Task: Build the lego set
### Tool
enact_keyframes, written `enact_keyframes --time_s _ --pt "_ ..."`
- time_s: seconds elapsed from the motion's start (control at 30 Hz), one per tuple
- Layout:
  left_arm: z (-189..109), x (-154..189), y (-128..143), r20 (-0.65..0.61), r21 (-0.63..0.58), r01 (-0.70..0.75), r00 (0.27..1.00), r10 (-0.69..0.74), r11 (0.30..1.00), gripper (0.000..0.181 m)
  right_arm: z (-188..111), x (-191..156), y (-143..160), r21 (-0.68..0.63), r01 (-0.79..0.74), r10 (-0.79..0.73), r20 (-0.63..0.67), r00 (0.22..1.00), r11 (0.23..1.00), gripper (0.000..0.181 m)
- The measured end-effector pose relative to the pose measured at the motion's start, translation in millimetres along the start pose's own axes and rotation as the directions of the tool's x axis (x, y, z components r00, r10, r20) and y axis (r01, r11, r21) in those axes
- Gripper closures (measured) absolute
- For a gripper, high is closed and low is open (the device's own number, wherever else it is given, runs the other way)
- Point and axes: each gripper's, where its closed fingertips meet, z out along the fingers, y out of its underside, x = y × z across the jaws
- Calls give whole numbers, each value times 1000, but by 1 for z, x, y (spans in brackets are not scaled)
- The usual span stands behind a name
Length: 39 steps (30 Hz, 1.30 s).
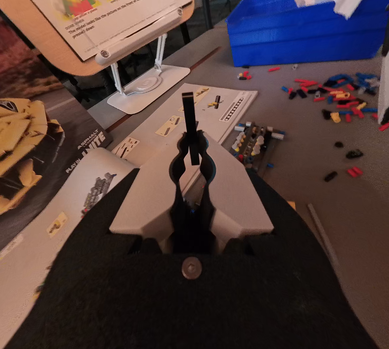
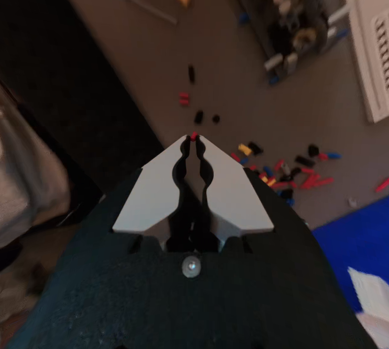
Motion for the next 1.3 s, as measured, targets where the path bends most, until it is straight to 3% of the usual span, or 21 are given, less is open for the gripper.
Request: enact_keyframes --time_s 0.03,0.13,0.2,0.37,0.5,1.3 --pt "2 -1 0 -3 26 47 999 -47 999 175 -1 4 8 -74 -25 28 31 999 997 176" --pt "-2 -6 0 -30 93 121 992 -119 988 175 4 19 38 -277 -74 105 99 990 958 177" --pt "-9 -12 -6 -30 150 122 992 -119 981 175 10 28 49 -329 -76 122 121 985 941 177" --pt "-21 -20 -17 -86 221 228 973 -214 948 175 19 28 54 -328 -71 133 171 976 942 176" --pt "-22 -16 -19 -88 227 204 978 -188 952 175 24 20 50 -304 -46 112 203 973 951 176" --pt "-19 -13 -15 -78 199 159 986 -146 967 175 35 15 48 -313 68 -37 105 994 947 171"
